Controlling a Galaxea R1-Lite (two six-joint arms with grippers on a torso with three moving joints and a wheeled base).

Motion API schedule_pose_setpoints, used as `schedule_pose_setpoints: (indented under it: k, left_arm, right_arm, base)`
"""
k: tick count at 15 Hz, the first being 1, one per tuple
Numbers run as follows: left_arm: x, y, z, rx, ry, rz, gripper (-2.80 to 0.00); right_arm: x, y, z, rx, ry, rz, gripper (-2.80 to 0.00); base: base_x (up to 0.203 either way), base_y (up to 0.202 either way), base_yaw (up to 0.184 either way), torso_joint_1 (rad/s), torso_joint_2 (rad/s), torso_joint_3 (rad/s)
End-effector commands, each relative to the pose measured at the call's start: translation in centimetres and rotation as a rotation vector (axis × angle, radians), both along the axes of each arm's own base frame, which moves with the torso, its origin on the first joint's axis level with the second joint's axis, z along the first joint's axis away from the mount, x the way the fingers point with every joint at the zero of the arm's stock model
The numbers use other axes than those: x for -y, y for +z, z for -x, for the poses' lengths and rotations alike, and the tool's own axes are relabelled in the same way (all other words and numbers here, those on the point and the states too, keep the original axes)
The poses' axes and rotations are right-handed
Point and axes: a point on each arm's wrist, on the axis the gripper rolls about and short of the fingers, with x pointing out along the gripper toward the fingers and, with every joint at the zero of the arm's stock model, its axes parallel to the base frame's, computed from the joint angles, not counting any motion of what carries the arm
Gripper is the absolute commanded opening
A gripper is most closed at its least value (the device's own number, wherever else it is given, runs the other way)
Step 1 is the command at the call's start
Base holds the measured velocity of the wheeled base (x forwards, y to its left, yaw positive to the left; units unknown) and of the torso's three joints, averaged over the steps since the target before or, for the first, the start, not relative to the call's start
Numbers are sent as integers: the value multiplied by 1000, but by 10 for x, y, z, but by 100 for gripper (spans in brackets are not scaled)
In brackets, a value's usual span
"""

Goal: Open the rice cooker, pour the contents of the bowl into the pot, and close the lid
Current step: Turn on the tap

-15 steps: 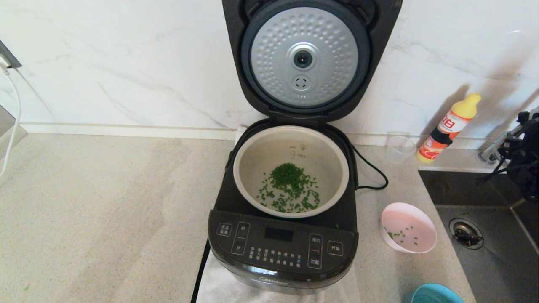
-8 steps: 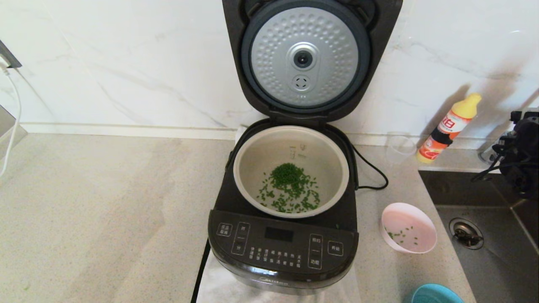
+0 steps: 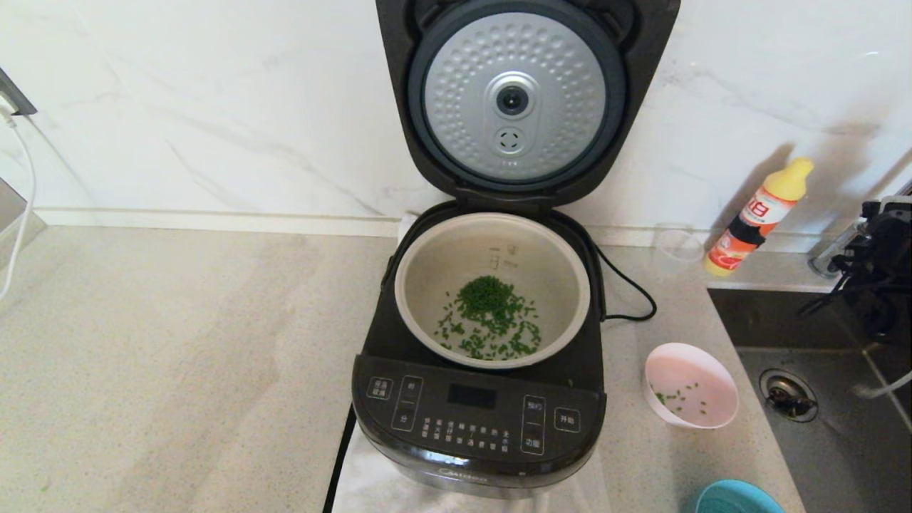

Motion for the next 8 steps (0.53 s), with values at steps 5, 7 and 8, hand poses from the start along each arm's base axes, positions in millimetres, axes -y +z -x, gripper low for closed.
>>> schedule_pose_setpoints:
  k: [5, 7, 8]
  left_arm:
    - [0, -3, -1, -9, 0, -1, -280]
    - [0, -3, -1, -9, 0, -1, -280]
    - [0, -3, -1, -9, 0, -1, -280]
  right_arm:
    - [-6, 3, 8, 17, 3, 5, -280]
    - [-10, 18, 10, 64, 6, 29, -280]
    - [-14, 28, 12, 88, 12, 38, -280]
  base:
    - [0, 0, 0, 0, 0, 0]
    - [0, 0, 0, 0, 0, 0]
    - [0, 0, 0, 0, 0, 0]
